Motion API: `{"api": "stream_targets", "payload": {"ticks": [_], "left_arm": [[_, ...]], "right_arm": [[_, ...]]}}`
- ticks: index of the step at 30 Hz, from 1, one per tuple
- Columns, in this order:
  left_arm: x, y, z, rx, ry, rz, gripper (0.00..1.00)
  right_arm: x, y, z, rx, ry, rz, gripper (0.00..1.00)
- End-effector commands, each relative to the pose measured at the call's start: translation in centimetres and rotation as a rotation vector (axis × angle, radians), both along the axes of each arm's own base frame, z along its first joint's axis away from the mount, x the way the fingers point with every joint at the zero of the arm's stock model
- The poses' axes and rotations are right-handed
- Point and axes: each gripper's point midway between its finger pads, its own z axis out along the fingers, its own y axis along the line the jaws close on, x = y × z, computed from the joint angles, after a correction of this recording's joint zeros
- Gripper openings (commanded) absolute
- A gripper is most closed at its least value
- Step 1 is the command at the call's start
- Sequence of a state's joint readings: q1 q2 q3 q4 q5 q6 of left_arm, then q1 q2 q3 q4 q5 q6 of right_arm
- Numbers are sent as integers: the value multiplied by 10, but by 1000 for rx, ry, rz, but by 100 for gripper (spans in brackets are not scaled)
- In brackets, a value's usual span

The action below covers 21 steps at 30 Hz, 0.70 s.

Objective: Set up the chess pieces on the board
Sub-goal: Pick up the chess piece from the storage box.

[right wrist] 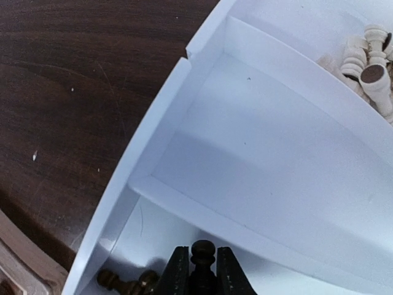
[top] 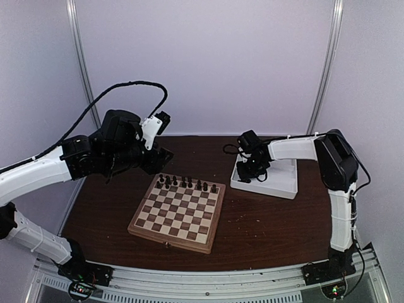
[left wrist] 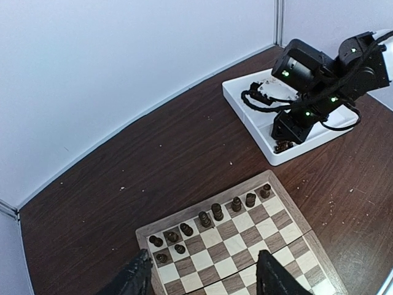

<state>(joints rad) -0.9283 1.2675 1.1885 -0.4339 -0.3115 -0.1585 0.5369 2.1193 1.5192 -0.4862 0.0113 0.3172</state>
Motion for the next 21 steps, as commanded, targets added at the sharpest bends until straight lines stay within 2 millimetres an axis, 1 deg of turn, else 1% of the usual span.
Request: {"api": "stream_targets", "payload": {"ticks": [1, 5, 9, 10, 11, 15, 19, 20, 21], "left_arm": [[4, 4, 18, -38, -58, 16, 59], [2, -1, 15, -50, -38, 0, 64], [2, -11, 9, -61, 12, -21, 64], [1, -13, 8, -66, 24, -27, 65], [0, -16, 7, -73, 38, -36, 65], [-4, -25, 3, -122, 97, -60, 65], [-8, -37, -1, -199, 199, -116, 65], [-7, -38, -2, -220, 225, -117, 66], [-9, -41, -4, -243, 260, -136, 66]], "right_arm": [[1, -5, 54, 36, -129, 39, 12], [-6, -6, 82, 45, -203, 104, 12], [-20, 3, 97, 102, -236, 210, 12], [-25, 8, 107, 135, -259, 243, 12], [-31, 13, 109, 168, -263, 272, 13], [-57, 36, 140, 351, -326, 396, 13], [-84, 53, 168, 508, -381, 487, 13], [-93, 56, 170, 545, -379, 511, 13], [-97, 60, 179, 572, -399, 524, 13]]}}
